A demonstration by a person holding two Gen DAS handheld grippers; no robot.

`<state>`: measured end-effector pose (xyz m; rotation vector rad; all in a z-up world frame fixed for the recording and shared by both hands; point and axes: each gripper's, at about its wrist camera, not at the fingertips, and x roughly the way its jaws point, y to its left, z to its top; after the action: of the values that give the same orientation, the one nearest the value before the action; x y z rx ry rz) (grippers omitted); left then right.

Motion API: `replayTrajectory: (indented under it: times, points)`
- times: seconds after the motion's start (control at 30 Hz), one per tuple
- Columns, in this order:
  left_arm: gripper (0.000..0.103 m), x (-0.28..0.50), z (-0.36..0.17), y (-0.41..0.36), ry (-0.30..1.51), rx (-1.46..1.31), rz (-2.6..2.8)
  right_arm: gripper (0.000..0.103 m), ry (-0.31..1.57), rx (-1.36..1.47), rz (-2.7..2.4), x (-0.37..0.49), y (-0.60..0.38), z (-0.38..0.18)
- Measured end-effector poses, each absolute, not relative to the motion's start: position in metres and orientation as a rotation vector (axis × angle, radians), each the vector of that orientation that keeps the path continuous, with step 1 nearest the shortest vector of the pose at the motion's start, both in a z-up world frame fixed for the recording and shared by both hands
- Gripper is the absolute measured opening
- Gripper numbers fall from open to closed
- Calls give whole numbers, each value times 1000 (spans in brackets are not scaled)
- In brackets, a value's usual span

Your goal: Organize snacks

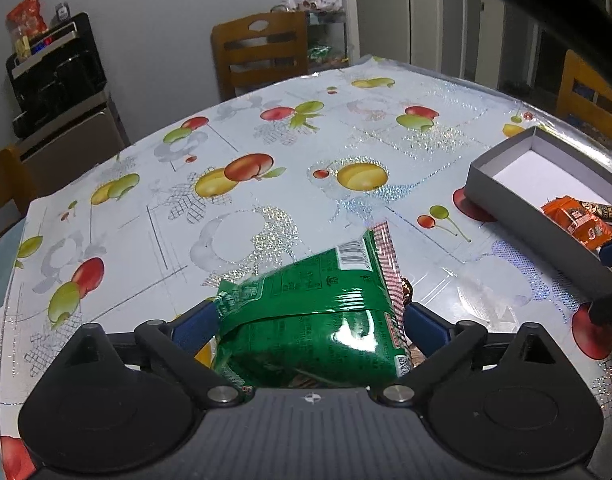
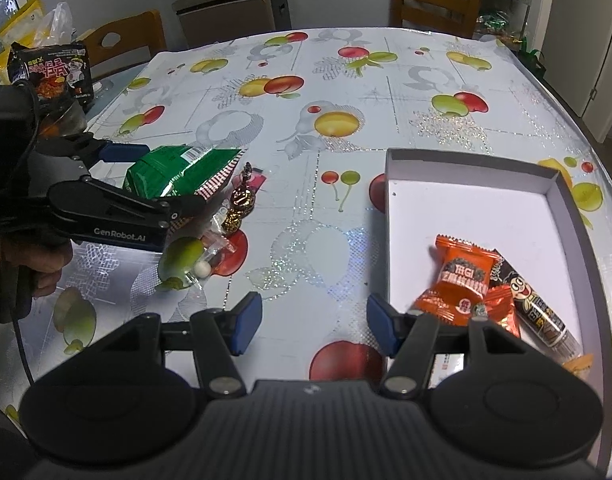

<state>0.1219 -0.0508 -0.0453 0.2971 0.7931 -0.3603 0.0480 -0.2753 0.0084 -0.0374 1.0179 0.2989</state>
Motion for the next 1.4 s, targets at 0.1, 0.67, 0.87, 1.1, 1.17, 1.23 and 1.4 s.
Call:
replayTrajectory:
  times: [0.1, 0.67, 0.87, 1.1, 1.17, 1.23, 1.4]
  points:
    - [98, 126, -55, -49, 831, 284, -356, 59, 1017, -38, 298, 48, -275, 8]
    - [78, 113, -46, -32, 810, 167, -350, 59, 1008, -22, 351, 60, -264, 4]
    - [78, 101, -36, -21, 797, 163, -326, 59, 997, -31, 421, 66, -241, 1]
    - [78, 91, -27, -5, 800, 163, -299, 59, 989, -48, 506, 71, -207, -7]
    - [78, 88, -26, 0, 801, 162, -293, 59, 990, -51, 517, 73, -199, -10]
    - [78, 85, -25, 3, 803, 163, -292, 59, 996, -57, 519, 75, -193, -15]
    - [78, 80, -23, 10, 804, 174, -298, 59, 999, -66, 518, 81, -178, -26]
